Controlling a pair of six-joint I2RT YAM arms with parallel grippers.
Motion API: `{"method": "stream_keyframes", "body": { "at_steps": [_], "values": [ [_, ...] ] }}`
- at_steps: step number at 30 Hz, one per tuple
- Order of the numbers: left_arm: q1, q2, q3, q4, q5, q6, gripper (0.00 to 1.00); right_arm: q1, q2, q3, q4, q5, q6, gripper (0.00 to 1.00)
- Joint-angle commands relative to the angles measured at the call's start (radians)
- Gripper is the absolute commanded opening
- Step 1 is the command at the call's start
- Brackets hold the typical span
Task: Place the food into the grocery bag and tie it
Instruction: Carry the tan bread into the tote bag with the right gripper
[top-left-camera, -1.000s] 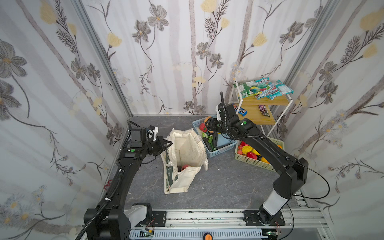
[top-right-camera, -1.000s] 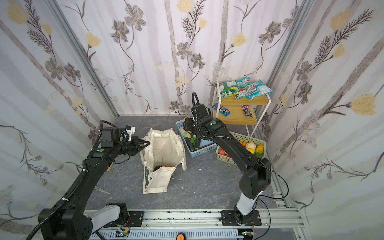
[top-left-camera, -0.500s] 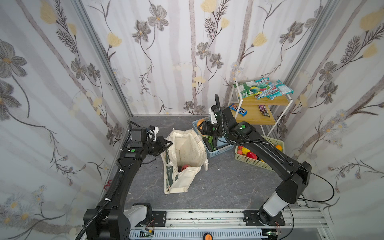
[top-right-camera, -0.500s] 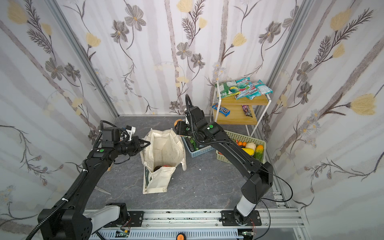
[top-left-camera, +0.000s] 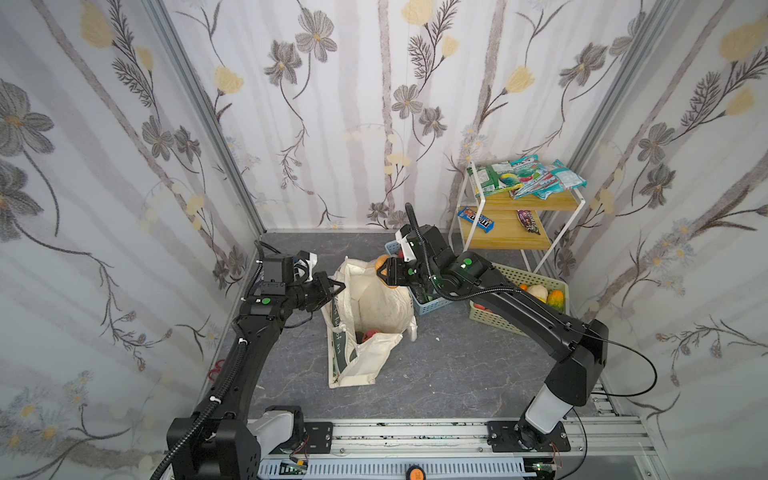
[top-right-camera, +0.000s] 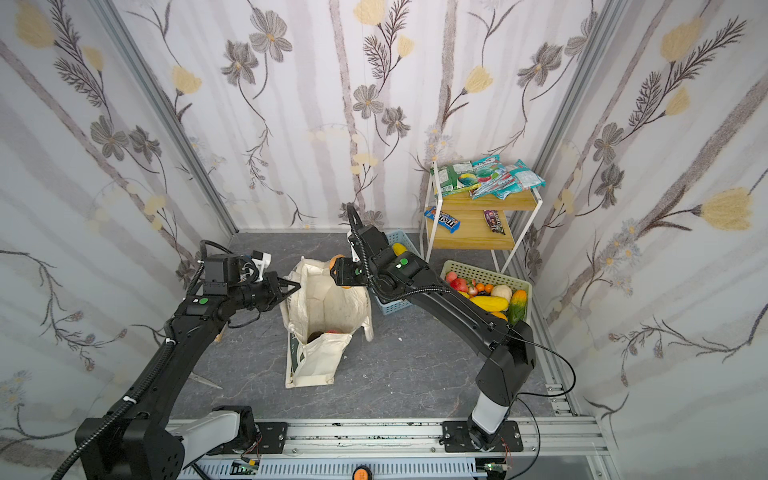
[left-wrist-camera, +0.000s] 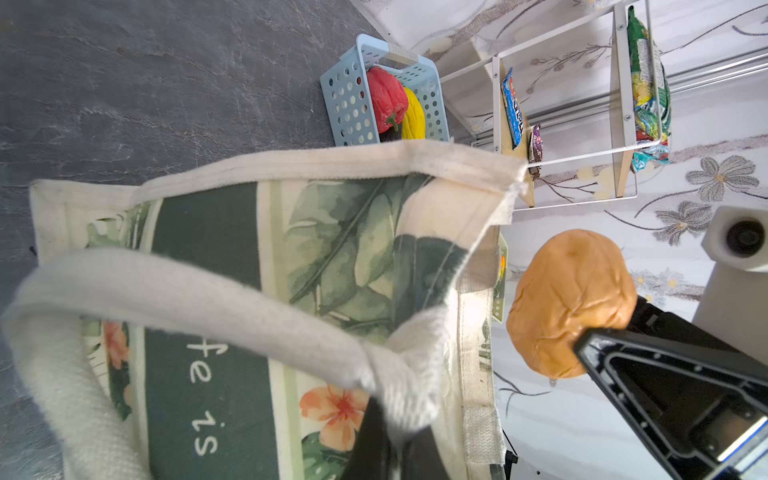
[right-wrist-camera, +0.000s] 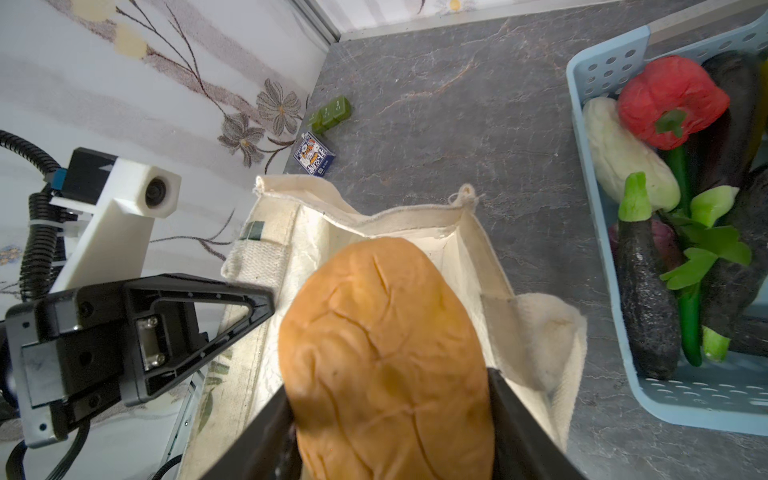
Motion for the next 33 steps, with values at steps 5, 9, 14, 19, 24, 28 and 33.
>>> {"method": "stream_keyframes", "body": {
  "at_steps": [5,9,14,19,24,28,33],
  "values": [
    [0.000,0.005,0.011,0.005,-0.007,0.003,0.00,0.037,0.032,-0.018,0.046,-0.036,0.015,0.61],
    [-0.001,0.013,0.017,0.008,-0.004,0.003,0.00,0.049,0.052,-0.032,0.049,-0.047,0.017,0.61],
    [-0.002,0.025,0.027,0.010,0.000,0.004,0.00,0.057,0.078,-0.042,0.055,-0.060,0.016,0.61],
    [-0.003,0.039,0.047,-0.006,0.003,0.013,0.00,0.059,0.112,-0.042,0.055,-0.075,0.009,0.61],
    [-0.002,0.050,0.056,-0.011,0.006,0.013,0.00,0.067,0.138,-0.039,0.057,-0.081,-0.004,0.61],
    [-0.002,0.056,0.060,-0.010,0.010,0.011,0.00,0.084,0.150,-0.039,0.055,-0.067,-0.020,0.61],
    [-0.003,0.060,0.061,-0.010,0.001,0.009,0.00,0.110,0.153,-0.055,0.064,-0.049,-0.040,0.62]
  ]
}}
